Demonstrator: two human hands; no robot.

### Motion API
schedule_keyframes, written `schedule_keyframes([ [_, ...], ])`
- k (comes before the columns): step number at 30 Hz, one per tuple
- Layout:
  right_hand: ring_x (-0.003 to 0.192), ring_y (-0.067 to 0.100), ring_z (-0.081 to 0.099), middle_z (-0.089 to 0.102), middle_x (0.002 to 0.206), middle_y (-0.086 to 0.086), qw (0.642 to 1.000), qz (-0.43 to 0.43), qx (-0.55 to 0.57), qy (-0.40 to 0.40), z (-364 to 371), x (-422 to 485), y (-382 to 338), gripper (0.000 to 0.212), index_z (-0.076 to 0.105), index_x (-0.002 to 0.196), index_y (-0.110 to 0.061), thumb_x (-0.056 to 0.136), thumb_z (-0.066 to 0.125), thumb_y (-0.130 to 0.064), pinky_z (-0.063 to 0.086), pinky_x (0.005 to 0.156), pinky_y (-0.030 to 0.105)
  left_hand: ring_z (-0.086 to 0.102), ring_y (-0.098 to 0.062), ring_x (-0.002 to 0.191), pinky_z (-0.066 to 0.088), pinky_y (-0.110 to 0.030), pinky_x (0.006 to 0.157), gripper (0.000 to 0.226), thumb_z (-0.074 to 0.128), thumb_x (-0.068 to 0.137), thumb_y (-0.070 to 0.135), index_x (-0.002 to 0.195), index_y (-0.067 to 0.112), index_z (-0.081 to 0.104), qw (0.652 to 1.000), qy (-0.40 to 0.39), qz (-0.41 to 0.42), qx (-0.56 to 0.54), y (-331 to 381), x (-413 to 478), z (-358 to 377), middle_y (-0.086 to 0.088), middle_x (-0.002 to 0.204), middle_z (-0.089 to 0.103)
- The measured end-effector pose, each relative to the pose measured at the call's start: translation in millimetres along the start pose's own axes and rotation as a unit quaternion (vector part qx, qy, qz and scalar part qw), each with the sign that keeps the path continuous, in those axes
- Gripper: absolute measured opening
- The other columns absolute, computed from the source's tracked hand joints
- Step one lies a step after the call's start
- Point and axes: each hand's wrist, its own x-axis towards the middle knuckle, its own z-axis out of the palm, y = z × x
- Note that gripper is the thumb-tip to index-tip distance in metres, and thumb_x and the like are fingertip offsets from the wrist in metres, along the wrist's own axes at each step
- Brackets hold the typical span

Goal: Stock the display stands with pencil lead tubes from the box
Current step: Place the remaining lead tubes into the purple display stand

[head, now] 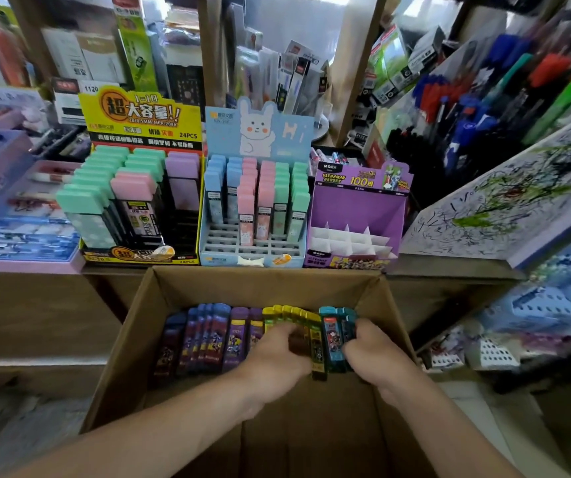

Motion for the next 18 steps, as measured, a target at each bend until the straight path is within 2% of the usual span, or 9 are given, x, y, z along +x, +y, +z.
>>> schedule_keyframes([
  [2,0.108,0.018,0.055,0.058,0.122,0.002,1.000,0.007,-0.013,0.006,3,2,-2,0.029,0.050,0.132,-0.022,0.103,0.047,-0.016,0.044,0.092,0.034,0.064,-0.009,0.108,0.057,-0.027,0.093,0.053,0.071,0.086,0.009,0.133,0.029,0.057,1.000,0.000,0.013,-0.003,1,2,5,0.008,0.115,0.068],
  [4,0.117,0.023,0.054,0.055,0.130,0.006,0.999,0.009,-0.032,0.012,6,4,-3,0.034,0.049,0.136,-0.020,0.103,0.046,-0.016,0.045,0.105,0.039,0.063,-0.004,0.107,0.054,-0.018,0.086,0.047,0.070,0.087,0.009,0.128,0.032,0.060,1.000,-0.012,0.022,-0.009,1,5,9,0.011,0.113,0.069],
  [6,0.118,0.025,0.054,0.054,0.132,0.006,0.999,0.010,-0.039,0.015,9,7,-3,0.035,0.050,0.136,-0.020,0.102,0.044,-0.014,0.044,0.110,0.044,0.062,-0.004,0.108,0.051,-0.016,0.084,0.045,0.069,0.088,0.010,0.125,0.034,0.060,0.999,-0.029,0.013,-0.019,1,7,12,0.013,0.114,0.068],
  [9,0.107,0.021,0.055,0.056,0.123,0.005,0.999,0.023,-0.025,0.011,13,9,-3,0.031,0.052,0.132,-0.020,0.104,0.042,-0.012,0.048,0.099,0.037,0.060,-0.010,0.113,0.051,-0.025,0.095,0.051,0.069,0.088,0.011,0.133,0.031,0.057,0.998,-0.035,-0.017,-0.044,-2,8,13,0.007,0.120,0.067],
  [13,0.102,0.015,0.049,0.050,0.119,-0.002,1.000,0.015,0.009,0.009,17,13,-1,0.041,0.045,0.143,-0.024,0.105,0.042,-0.010,0.040,0.089,0.031,0.061,-0.012,0.114,0.051,-0.036,0.104,0.051,0.069,0.085,0.009,0.131,0.029,0.057,0.995,-0.036,-0.035,-0.090,-5,9,10,0.005,0.119,0.068],
  [16,0.100,0.012,0.049,0.048,0.114,-0.005,0.999,0.009,0.052,0.011,19,16,1,0.045,0.043,0.146,-0.029,0.105,0.042,-0.009,0.043,0.090,0.032,0.062,-0.012,0.109,0.053,-0.026,0.087,0.049,0.068,0.083,0.006,0.124,0.032,0.059,0.989,-0.034,-0.046,-0.135,-8,11,9,0.005,0.116,0.068],
  [18,0.106,0.014,0.053,0.051,0.117,-0.004,0.996,0.017,0.084,0.021,20,17,1,0.045,0.045,0.143,-0.031,0.105,0.042,-0.008,0.048,0.097,0.036,0.063,-0.011,0.105,0.049,-0.020,0.075,0.043,0.069,0.083,0.008,0.109,0.040,0.058,0.985,-0.025,-0.051,-0.163,-9,11,10,0.007,0.110,0.068],
])
